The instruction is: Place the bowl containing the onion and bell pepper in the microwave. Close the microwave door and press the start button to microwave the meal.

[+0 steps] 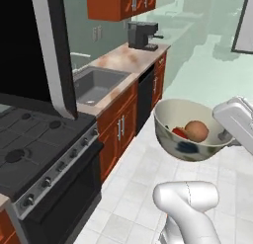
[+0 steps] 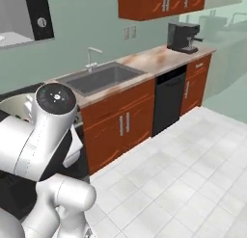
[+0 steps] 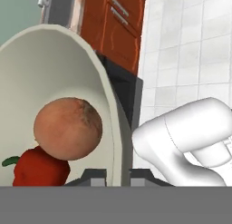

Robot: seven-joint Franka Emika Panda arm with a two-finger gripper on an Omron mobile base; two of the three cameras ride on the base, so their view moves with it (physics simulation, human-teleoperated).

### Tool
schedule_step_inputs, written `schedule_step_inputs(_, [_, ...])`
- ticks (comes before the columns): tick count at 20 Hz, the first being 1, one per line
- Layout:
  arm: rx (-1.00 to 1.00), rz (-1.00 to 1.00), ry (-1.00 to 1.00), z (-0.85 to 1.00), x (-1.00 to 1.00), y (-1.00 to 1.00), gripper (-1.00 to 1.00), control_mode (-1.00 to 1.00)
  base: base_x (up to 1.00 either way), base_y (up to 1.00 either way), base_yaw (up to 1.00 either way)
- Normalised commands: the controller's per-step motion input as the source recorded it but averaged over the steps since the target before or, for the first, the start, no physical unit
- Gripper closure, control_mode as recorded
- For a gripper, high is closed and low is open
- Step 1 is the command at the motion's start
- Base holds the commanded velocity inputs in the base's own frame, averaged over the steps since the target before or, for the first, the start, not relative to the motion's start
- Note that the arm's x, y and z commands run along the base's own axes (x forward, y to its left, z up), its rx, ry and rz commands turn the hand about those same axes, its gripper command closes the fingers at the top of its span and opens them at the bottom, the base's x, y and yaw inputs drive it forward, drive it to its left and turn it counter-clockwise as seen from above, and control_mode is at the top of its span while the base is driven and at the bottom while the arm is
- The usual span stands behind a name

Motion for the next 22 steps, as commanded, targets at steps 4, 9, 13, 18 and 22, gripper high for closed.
schedule_step_inputs(4, [0.0, 0.0, 0.0, 0.0, 0.0, 0.0, 1.0, 1.0, 0.56, -0.13, 0.44])
schedule_step_inputs(9, [0.0, 0.0, 0.0, 0.0, 0.0, 0.0, 1.0, 1.0, 0.57, -0.23, 0.51])
schedule_step_inputs(13, [0.0, 0.0, 0.0, 0.0, 0.0, 0.0, 1.0, 1.0, 0.51, -0.26, 0.54])
schedule_step_inputs(18, [0.0, 0.0, 0.0, 0.0, 0.0, 0.0, 1.0, 1.0, 0.56, -0.2, 0.55])
schedule_step_inputs(22, [0.0, 0.0, 0.0, 0.0, 0.0, 0.0, 1.0, 1.0, 0.61, -0.17, 0.57])
